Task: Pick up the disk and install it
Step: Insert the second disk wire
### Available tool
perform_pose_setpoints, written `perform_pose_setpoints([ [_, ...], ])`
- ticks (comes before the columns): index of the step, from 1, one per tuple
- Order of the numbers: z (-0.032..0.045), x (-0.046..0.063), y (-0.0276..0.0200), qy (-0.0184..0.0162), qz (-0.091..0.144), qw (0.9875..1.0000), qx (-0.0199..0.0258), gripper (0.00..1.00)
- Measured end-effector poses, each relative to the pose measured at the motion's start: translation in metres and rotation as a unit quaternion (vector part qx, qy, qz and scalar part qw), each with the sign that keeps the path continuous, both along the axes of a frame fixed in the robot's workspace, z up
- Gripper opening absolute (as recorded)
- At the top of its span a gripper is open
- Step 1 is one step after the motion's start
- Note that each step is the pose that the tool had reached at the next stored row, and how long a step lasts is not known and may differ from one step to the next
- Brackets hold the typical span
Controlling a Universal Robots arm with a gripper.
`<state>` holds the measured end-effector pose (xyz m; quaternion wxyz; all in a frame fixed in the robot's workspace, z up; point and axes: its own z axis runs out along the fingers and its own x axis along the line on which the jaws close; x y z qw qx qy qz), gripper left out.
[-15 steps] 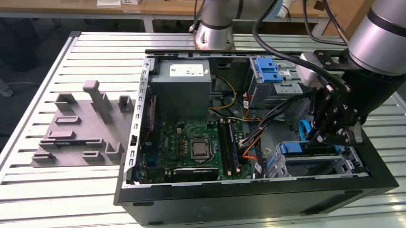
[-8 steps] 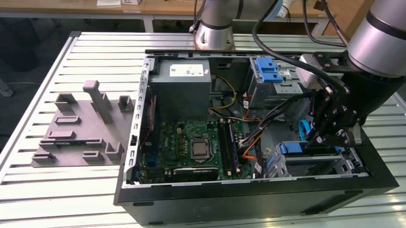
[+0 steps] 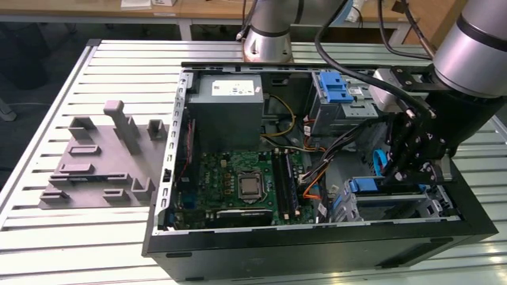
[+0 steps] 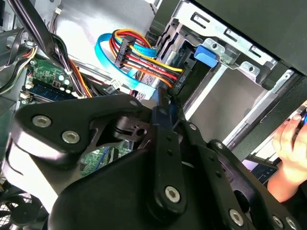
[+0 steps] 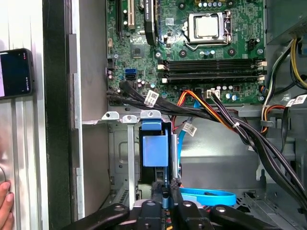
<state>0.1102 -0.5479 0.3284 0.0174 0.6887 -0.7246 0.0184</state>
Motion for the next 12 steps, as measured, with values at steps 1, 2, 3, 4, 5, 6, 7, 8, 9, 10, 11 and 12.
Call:
perform_pose_setpoints([
  [1,0.0,0.0,0.0,0.0,0.0,1.0,0.0,0.24],
  [2,0.0003,0.0,0.0,0.0,0.0,1.0,0.0001,0.24],
  [3,0.001,0.0,0.0,0.0,0.0,1.0,0.0003,0.24],
  [4,0.002,0.0,0.0,0.0,0.0,1.0,0.0008,0.24],
  [5,0.0036,0.0,0.0,0.0,0.0,1.0,0.0013,0.24],
  [6,0.005,0.0,0.0,0.0,0.0,1.0,0.0016,0.24],
  [7,0.0062,0.0,0.0,0.0,0.0,1.0,0.0017,0.24],
  [8,0.0073,0.0,0.0,0.0,0.0,1.0,0.0017,0.24],
  [9,0.0083,0.0,0.0,0.0,0.0,1.0,0.0018,0.24],
  [10,0.0094,0.0,0.0,0.0,0.0,1.0,0.0018,0.24],
  [11,0.0108,0.0,0.0,0.0,0.0,1.0,0.0017,0.24],
  [12,0.0121,0.0,0.0,0.0,0.0,1.0,0.0017,0.24],
])
